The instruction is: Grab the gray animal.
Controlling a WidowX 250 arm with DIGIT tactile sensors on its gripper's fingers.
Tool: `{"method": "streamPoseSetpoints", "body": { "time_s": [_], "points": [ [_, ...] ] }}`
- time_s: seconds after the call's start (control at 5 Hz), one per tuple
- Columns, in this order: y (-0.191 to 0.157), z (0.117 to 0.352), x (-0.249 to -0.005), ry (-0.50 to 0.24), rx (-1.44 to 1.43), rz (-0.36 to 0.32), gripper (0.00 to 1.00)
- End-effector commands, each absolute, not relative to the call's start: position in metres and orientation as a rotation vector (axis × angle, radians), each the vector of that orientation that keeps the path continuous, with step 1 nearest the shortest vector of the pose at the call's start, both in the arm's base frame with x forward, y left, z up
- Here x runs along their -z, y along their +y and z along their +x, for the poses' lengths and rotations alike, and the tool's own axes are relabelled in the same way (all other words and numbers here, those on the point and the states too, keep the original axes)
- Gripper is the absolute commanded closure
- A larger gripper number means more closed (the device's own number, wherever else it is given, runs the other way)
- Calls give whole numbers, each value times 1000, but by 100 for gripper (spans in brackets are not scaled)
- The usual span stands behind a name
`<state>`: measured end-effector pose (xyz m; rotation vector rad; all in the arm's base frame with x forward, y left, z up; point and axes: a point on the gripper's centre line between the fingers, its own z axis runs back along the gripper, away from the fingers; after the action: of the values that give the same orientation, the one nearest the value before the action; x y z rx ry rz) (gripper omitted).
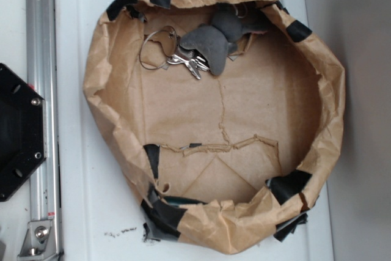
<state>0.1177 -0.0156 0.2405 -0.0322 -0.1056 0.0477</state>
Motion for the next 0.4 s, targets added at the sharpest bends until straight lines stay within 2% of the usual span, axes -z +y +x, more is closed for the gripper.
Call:
{"method": "streamPoseSetpoints", "body": {
  "time_s": [0.0, 0.2],
  "points": [
    [-16, 118, -241, -106, -48, -32, 0],
    [5, 168, -204, -253, -242, 7, 0]
  ]
}}
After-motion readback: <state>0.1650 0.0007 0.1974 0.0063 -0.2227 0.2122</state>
